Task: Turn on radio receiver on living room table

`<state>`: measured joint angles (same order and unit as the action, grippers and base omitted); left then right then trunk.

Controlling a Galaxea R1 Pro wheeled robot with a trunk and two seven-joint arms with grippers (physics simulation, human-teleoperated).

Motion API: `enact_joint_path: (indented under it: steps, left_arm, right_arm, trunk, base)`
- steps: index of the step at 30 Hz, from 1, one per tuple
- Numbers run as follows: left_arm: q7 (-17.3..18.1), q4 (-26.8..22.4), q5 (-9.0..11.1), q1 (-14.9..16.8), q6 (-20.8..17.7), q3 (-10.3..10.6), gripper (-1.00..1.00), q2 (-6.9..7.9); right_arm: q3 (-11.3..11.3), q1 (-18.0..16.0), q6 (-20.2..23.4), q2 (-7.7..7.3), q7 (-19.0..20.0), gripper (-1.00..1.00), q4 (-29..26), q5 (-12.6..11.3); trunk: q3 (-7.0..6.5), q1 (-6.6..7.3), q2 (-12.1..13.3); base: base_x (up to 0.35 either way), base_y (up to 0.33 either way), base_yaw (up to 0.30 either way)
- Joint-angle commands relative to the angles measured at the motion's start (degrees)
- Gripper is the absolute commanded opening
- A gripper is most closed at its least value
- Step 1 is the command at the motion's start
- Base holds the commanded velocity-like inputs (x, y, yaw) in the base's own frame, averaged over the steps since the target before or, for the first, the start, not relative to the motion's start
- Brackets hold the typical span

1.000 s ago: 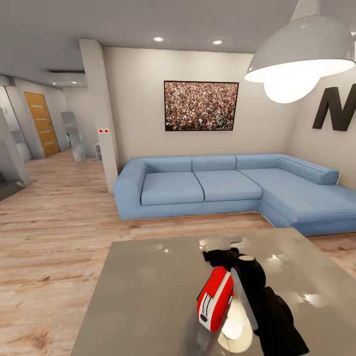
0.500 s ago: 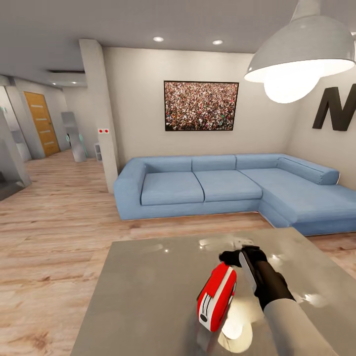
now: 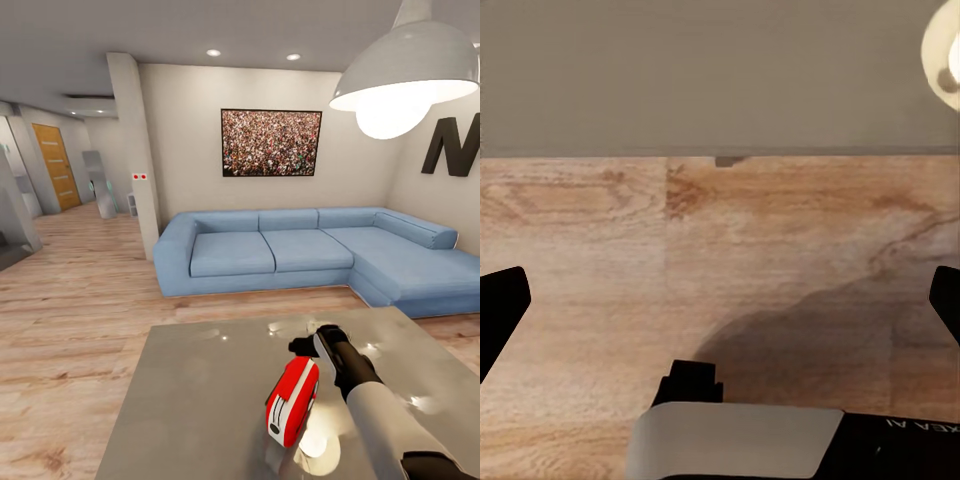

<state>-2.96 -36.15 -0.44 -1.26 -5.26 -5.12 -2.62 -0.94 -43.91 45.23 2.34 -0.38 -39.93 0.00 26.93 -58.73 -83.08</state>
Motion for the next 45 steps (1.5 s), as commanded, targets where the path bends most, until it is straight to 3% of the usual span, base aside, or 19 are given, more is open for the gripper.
enact_joint_path:
  steps: [1,3,7,37,40,41,45]
  left_arm:
    - [0.01,0.01,0.00,0.01,0.03,-0.03,1.00,0.01]
    - [-0.02,0.00,0.00,0.01,0.04,-0.12,1.00,0.14]
    - [-0.03,0.00,0.00,0.02,0.07,-0.21,1.00,0.25]
    - [0.49,-0.17,0.23,-0.02,-0.41,0.09,1.00,0.04]
    - [0.48,-0.55,0.95,-0.01,-0.35,0.04,1.00,0.07]
    - [0.34,-0.79,2.90,0.00,-0.30,0.04,1.00,-0.03]
    - [0.20,-0.89,4.63,-0.01,-0.34,0.09,1.00,-0.04]
  right_arm:
    - [1.29,-0.02,-0.10,0.04,0.01,1.00,0.38,0.00]
    - [2.99,-0.03,-0.59,0.09,0.02,1.00,0.96,-0.06]
    - [3.58,-0.04,-1.01,0.11,0.03,1.00,1.18,-0.08]
    - [3.35,-0.04,-1.81,0.04,0.03,1.00,2.48,0.11]
    - [3.32,-0.04,-1.81,0.03,0.03,1.00,2.47,0.10]
    - [3.36,-0.04,-1.81,0.03,0.03,1.00,2.48,0.09]
    - [3.39,-0.04,-1.82,0.03,0.03,1.00,2.49,0.07]
  trunk:
    - [0.00,0.00,0.00]
    - [0.00,0.00,0.00]
    - [0.00,0.00,0.00]
    - [0.00,0.00,0.00]
    - [0.00,0.00,0.00]
    - [0.00,0.00,0.00]
    - [0.72,-0.88,-1.60]
  base:
    - [0.000,0.000,0.000]
    - [0.000,0.000,0.000]
    - [0.000,0.000,0.000]
    - [-0.026,0.051,0.000]
    - [0.000,0.000,0.000]
    - [0.000,0.000,0.000]
    - [0.000,0.000,0.000]
